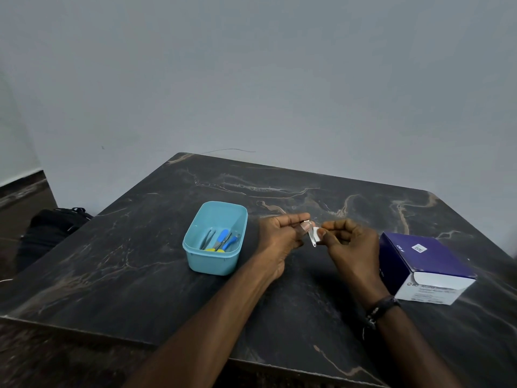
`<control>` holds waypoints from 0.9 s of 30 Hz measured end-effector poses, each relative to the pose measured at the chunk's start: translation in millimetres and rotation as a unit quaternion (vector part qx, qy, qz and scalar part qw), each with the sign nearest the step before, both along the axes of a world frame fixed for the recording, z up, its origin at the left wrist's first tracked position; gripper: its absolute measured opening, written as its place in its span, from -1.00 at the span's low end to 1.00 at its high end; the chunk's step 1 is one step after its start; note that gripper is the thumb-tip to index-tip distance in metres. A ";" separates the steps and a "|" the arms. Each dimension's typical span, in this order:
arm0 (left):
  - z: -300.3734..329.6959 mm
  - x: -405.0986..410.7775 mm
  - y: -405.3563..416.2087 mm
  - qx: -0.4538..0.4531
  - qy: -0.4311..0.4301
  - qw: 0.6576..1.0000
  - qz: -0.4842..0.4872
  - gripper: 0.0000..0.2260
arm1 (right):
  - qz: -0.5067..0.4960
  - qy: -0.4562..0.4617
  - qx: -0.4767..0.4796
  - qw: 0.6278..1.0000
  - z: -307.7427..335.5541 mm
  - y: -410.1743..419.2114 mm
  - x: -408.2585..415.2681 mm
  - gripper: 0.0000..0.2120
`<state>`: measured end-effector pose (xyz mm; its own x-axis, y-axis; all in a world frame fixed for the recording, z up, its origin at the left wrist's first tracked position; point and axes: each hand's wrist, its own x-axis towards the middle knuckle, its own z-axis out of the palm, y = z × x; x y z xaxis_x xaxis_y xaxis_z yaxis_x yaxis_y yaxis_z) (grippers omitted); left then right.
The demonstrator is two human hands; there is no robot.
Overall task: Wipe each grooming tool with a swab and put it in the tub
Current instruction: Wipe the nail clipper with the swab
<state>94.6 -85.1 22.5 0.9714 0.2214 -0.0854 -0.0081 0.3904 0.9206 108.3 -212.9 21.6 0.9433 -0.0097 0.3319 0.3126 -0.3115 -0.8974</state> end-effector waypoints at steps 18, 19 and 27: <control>-1.2 2.0 0.9 0.010 -0.004 1.000 0.011 -0.86 | 0.061 0.067 0.038 0.995 6.5 1.8 -6.3 -0.91; -1.3 2.4 1.4 0.004 -0.006 1.000 0.014 -0.85 | 0.077 0.079 0.045 0.993 7.4 2.1 -7.2 -0.91; -1.0 -0.1 -1.1 0.013 -0.016 1.000 -0.002 -0.87 | 0.081 0.104 0.095 0.987 9.0 -1.6 -5.8 -0.85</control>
